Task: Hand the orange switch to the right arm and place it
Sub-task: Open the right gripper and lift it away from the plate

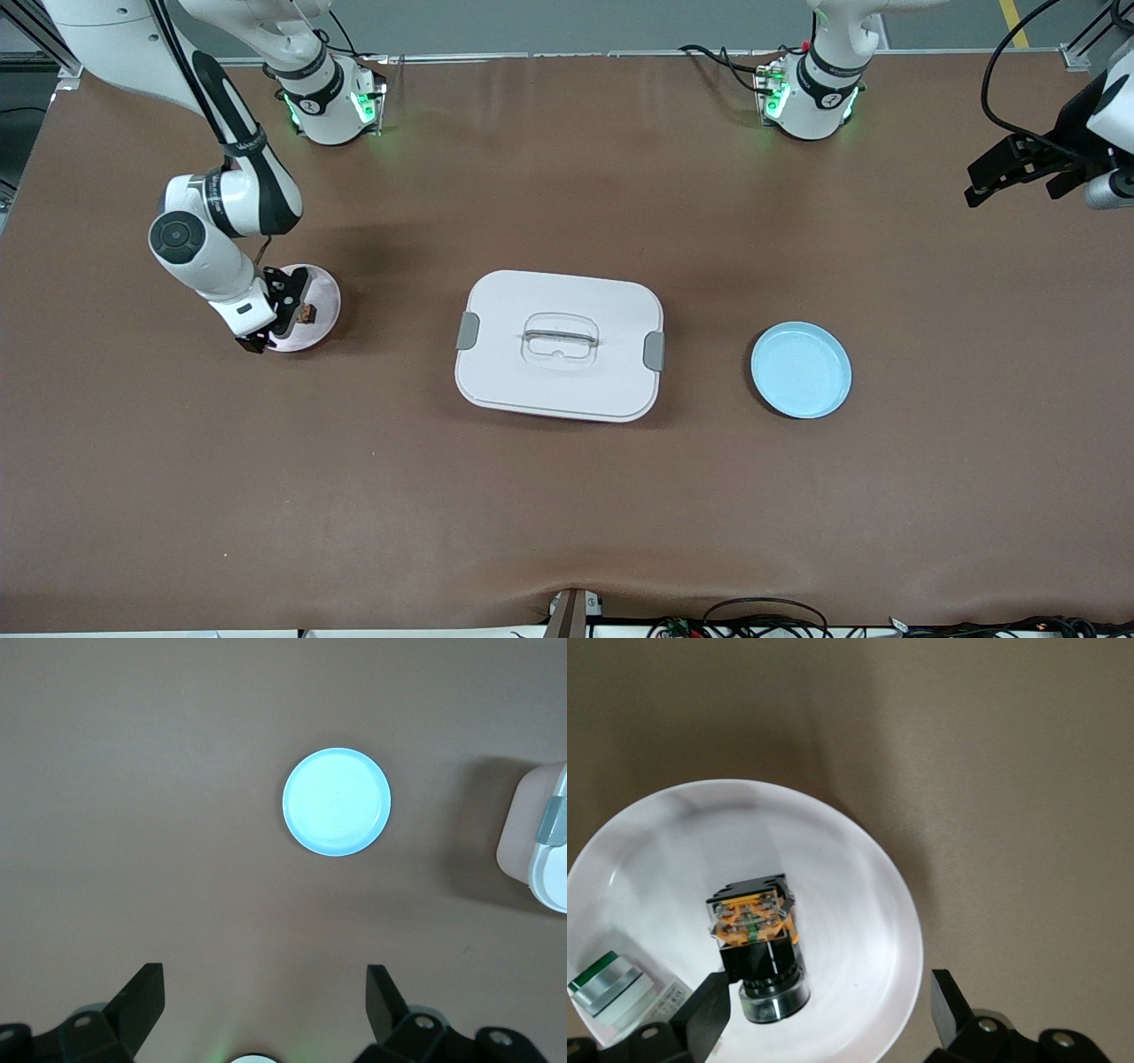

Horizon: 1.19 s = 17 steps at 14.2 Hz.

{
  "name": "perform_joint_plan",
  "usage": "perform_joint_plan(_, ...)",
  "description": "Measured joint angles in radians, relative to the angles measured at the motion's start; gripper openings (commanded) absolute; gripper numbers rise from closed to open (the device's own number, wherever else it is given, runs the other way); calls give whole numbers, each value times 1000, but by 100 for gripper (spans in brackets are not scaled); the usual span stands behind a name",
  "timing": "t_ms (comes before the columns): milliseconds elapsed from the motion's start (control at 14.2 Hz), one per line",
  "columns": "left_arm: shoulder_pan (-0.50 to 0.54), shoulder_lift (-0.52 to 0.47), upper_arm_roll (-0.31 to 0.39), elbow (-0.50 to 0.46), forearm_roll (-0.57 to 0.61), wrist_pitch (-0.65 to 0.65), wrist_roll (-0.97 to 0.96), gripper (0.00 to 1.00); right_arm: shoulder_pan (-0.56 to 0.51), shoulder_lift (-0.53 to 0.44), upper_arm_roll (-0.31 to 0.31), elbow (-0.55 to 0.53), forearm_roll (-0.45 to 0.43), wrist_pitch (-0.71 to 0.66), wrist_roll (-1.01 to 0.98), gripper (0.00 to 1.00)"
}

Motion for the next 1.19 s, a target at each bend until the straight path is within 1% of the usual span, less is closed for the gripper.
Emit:
perform_joint_plan(351, -4, 0, -4, 3, 0, -2, 0, 100, -15, 0, -6, 25, -2, -6, 0, 100)
perform_joint_plan(632, -2, 10, -3, 26, 0, -11, 0, 100, -37, 1, -8, 89, -7, -101, 0, 100)
perform_joint_plan(843, -3, 27, -3, 52, 0, -21, 0, 100, -44, 2, -8, 105, -9, -116, 14, 100)
perform_joint_plan(983, -3, 39, -3, 62, 0, -24, 0, 100, -45, 2, -9, 105, -10, -116, 106, 100)
perform_joint_plan(1194, -4, 48, -3, 77, 0, -26, 0, 100, -50, 2, -9, 103, -18, -121, 436, 100)
